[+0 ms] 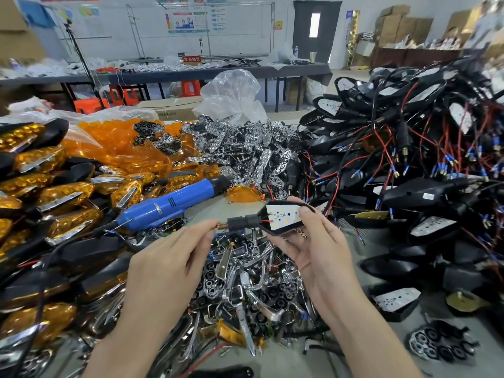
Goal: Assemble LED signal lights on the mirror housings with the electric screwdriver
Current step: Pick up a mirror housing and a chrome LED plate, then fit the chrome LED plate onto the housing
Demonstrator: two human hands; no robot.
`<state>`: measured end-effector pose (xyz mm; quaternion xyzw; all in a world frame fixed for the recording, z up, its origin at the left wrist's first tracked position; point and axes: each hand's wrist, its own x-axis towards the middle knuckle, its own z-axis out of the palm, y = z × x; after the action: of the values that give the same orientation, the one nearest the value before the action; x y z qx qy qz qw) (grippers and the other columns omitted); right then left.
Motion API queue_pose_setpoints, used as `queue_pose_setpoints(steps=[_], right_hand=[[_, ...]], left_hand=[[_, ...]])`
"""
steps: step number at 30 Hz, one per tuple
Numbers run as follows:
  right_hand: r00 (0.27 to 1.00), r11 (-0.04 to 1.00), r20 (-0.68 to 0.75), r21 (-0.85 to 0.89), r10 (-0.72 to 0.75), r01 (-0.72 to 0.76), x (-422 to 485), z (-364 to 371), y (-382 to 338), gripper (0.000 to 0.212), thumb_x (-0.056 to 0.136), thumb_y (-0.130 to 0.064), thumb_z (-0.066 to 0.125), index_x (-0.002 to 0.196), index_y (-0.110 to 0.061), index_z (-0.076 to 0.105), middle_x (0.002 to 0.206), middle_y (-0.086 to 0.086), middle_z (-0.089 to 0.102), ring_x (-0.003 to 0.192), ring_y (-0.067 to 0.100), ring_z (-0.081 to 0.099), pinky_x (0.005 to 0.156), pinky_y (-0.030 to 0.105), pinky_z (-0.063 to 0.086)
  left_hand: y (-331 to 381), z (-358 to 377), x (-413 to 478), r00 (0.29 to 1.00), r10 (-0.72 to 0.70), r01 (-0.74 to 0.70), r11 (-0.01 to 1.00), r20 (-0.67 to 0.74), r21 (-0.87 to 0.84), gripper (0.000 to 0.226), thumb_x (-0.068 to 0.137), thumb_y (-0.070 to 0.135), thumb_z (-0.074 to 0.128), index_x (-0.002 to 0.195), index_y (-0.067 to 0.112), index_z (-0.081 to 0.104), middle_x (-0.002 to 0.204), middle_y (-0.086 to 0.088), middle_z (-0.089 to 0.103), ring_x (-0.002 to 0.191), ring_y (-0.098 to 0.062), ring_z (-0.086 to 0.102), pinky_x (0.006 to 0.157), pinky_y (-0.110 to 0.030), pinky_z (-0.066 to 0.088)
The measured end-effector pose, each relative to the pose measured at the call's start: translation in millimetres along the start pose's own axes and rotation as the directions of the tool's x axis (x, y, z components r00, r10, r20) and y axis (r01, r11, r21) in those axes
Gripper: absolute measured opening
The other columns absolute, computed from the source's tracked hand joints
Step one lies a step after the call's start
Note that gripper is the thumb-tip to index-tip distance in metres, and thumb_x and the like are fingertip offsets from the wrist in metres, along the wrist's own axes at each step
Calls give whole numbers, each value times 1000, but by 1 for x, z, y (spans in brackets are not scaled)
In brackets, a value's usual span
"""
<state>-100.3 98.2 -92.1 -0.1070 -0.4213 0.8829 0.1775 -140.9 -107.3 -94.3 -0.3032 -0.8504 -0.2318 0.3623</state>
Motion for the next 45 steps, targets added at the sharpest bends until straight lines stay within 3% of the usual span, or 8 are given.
queue_pose_setpoints(steps=[14, 19, 22, 25, 29, 33, 40, 45], right_hand=[[997, 1000, 67, -9, -28, 29, 0, -3, 1, 28, 107, -14, 49, 108, -11, 77, 109, 17, 77, 94, 29, 77, 73, 32, 63], [1000, 999, 5, -38, -20, 20, 4, -4, -1, 25, 108, -12, 48, 109, -8, 72, 99, 13, 79, 84, 23, 78, 70, 31, 62], [1000, 998, -12, -62, -9, 8, 2, -5, -2, 24, 108, -12, 47, 107, -7, 71, 95, 11, 79, 80, 19, 77, 71, 30, 63], [1000, 996, -26, -86, -12, 9, 0, -5, -2, 23, 108, -12, 47, 107, -8, 69, 91, 8, 80, 72, 15, 76, 73, 29, 63], [999, 991, -41, -136, 0, -6, -4, -3, -2, 22, 109, -15, 47, 107, -11, 68, 88, 5, 80, 71, 16, 76, 73, 33, 56], [998, 994, -61, -106, 1, -8, -6, -2, -4, 21, 108, -13, 47, 105, -10, 68, 91, 8, 79, 81, 23, 78, 68, 27, 61], [998, 996, -70, -83, 8, -14, -8, -2, -3, 20, 108, -11, 49, 102, -10, 68, 84, 4, 79, 74, 17, 76, 73, 31, 63], [998, 996, -57, -91, 6, -11, -6, -3, -2, 19, 107, -12, 50, 104, -9, 68, 84, 3, 79, 68, 14, 73, 77, 33, 64]], left_hand=[[6, -4, 3, 983, -159, 159, 987, 90, 9, 30, 103, 37, 47, 114, 22, 70, 77, 22, 58, 61, 0, 53, 57, -8, 29], [15, -11, 11, 963, -208, 217, 975, 170, -39, 35, 99, 36, 48, 129, 21, 60, 114, 8, 61, 107, -15, 53, 93, -29, 36], [23, -32, 15, 955, -153, 177, 982, 255, -74, 23, 98, 40, 46, 115, 33, 60, 109, 20, 56, 104, -2, 50, 91, -22, 38], [29, -56, 14, 810, -40, 159, 975, 585, -154, 21, 93, 56, 40, 101, 46, 56, 96, 32, 61, 89, 9, 57, 64, -14, 41], [37, -72, 5, 602, -12, 132, 988, 798, -85, 26, 89, 64, 38, 105, 49, 52, 96, 35, 60, 87, 15, 55, 68, -15, 47], [39, -84, -7, 472, -46, 155, 987, 880, -31, 14, 92, 61, 49, 102, 51, 49, 97, 42, 55, 84, 16, 53, 73, -21, 48], [55, -108, -33, 272, -51, 148, 989, 961, 10, 42, 78, 76, 57, 108, 52, 40, 104, 51, 30, 94, 25, 37, 71, -12, 36], [70, -101, -45, 247, -70, 35, 997, 967, 63, 43, 82, 77, 51, 111, 52, 30, 111, 26, 34, 93, 4, 47, 83, -31, 42]])
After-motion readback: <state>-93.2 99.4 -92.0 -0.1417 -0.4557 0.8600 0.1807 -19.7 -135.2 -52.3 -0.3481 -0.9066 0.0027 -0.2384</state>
